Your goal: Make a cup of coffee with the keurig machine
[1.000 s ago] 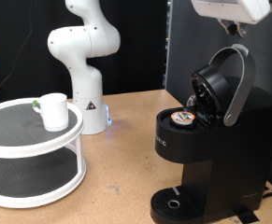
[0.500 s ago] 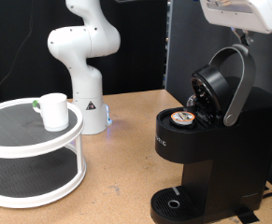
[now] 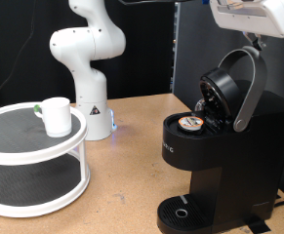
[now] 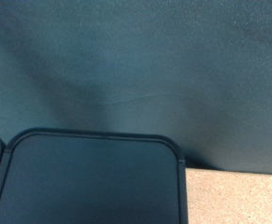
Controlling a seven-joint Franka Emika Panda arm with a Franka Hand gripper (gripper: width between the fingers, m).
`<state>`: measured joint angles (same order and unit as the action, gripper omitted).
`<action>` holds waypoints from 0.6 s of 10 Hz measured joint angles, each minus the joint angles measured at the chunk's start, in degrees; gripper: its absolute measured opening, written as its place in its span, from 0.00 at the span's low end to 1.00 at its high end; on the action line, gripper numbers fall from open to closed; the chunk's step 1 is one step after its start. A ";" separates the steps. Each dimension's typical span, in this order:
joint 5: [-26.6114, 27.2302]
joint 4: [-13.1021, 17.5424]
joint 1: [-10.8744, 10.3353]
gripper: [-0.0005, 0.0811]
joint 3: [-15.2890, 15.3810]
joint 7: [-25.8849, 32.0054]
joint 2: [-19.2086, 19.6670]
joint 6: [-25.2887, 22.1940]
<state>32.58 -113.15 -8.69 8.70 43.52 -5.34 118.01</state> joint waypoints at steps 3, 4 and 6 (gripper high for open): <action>-0.56 -0.18 0.77 0.01 -1.29 3.02 -0.55 -2.02; -1.16 -0.26 1.18 0.01 -1.78 4.12 -0.82 -3.01; -2.91 -0.33 2.22 0.01 -3.12 6.12 -1.58 -5.26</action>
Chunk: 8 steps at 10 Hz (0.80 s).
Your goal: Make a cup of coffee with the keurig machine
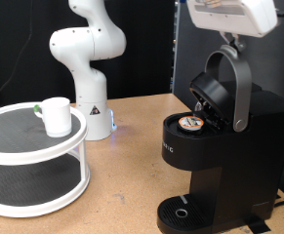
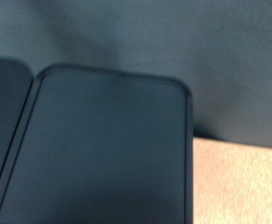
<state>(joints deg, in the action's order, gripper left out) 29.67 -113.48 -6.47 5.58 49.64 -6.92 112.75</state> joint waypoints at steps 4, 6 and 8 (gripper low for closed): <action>-7.29 -1.84 2.83 0.01 -2.74 4.97 -0.98 -2.53; -9.80 -3.30 3.94 0.01 -3.59 6.25 -0.93 -2.40; -13.34 -5.56 4.78 0.01 -3.89 6.75 -0.75 -1.08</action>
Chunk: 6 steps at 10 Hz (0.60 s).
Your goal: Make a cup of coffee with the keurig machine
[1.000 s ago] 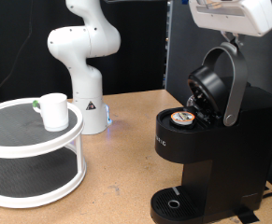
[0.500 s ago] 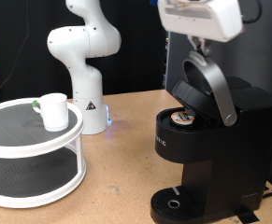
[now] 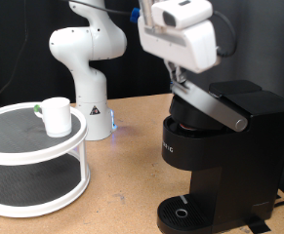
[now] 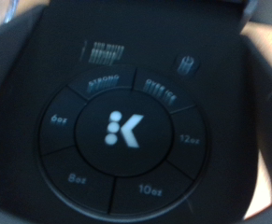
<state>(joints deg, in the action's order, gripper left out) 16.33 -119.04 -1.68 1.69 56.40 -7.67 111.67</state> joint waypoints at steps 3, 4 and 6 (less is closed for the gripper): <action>-3.20 -4.99 1.02 0.01 -0.33 0.41 0.66 5.40; -3.49 -6.26 1.17 0.01 -0.35 0.41 0.89 7.04; -3.53 -8.35 1.26 0.01 -0.36 0.40 2.05 10.20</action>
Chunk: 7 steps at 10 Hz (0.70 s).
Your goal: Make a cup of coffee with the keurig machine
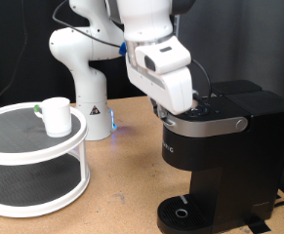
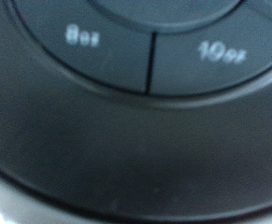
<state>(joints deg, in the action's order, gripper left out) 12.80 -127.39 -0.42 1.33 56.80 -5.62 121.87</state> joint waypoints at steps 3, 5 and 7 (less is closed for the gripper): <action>-0.02 -1.09 0.03 0.01 0.00 -0.01 0.53 2.19; 0.15 -1.11 0.04 0.01 -0.02 0.02 0.51 2.27; 2.01 -1.21 0.06 0.01 -0.44 2.09 0.45 2.64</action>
<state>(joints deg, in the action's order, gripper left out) 14.80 -128.60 -0.36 0.89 58.89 -5.17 124.52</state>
